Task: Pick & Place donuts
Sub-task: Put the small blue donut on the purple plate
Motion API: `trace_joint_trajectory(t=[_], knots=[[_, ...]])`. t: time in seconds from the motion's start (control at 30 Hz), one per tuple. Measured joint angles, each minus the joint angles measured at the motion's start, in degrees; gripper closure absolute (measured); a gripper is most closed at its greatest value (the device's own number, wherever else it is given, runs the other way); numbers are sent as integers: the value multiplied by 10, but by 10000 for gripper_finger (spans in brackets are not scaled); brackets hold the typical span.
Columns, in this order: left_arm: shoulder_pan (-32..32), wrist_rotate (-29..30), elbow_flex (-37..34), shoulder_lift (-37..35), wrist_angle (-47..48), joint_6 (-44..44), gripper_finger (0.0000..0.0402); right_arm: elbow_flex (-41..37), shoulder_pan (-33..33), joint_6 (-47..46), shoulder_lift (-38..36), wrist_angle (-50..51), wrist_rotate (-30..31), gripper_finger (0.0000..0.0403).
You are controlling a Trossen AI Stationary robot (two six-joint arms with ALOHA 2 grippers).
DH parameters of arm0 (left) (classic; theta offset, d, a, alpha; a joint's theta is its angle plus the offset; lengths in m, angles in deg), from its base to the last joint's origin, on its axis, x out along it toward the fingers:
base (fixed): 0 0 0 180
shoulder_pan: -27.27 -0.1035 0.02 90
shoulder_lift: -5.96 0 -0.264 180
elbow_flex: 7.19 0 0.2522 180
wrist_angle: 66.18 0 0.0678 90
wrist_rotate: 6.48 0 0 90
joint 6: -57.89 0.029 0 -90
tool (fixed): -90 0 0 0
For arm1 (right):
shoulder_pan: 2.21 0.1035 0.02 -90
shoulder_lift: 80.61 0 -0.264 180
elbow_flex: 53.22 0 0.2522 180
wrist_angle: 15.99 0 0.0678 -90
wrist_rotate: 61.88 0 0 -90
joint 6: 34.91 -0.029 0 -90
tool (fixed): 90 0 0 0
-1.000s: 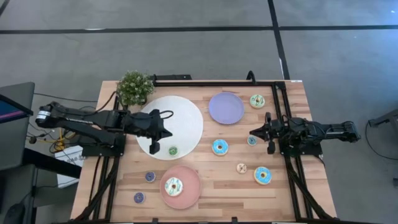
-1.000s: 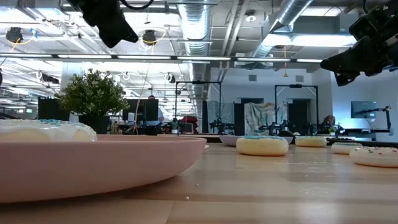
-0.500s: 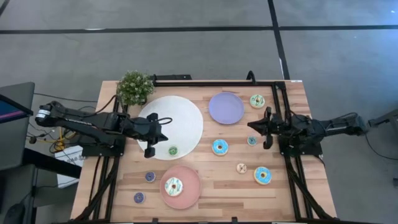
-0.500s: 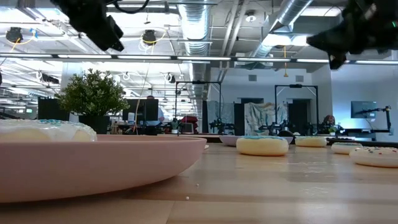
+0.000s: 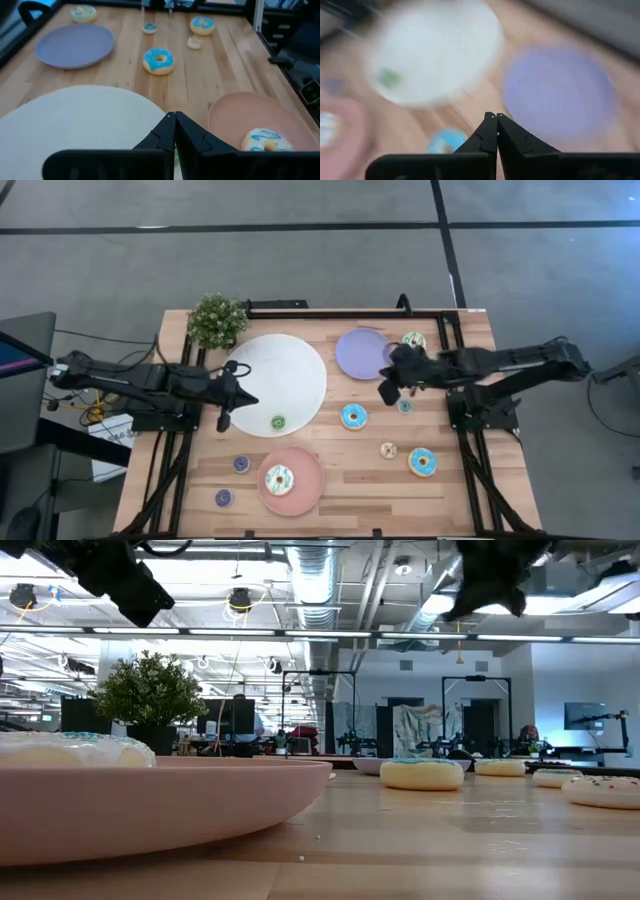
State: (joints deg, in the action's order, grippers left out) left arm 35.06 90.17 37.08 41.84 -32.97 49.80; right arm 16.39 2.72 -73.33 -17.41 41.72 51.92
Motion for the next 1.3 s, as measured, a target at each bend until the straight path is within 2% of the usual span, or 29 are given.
trace_joint_trajectory(t=[0.07, 0.17, 0.3, 0.4, 0.67, 0.9, 1.07, 1.3], knots=[[0, 3, -6, -15, 2, 0, 401, 38, -19, -69, 46, 109, -32, 403], [0, 3, -7, -26, 2, -1, 401, 60, -31, -137, 88, 214, -64, 403], [0, 3, -7, -27, 5, 6, 401, 55, -32, -224, 116, 288, -118, 394], [0, 4, -7, -24, 9, 20, 401, 46, -23, -267, 130, 304, -129, 365], [0, 13, -7, -24, 8, 22, 401, -14, -4, -310, 148, 267, -145, 244], [0, 14, -8, -24, 6, 21, 401, -98, 1, -323, 134, 147, -177, 138], [0, 16, -8, -24, 3, 12, 401, -142, -4, -337, 135, 105, -181, 103], [0, 17, -8, -24, 3, 8, 401, -171, -24, -319, 137, 55, -195, 99]])
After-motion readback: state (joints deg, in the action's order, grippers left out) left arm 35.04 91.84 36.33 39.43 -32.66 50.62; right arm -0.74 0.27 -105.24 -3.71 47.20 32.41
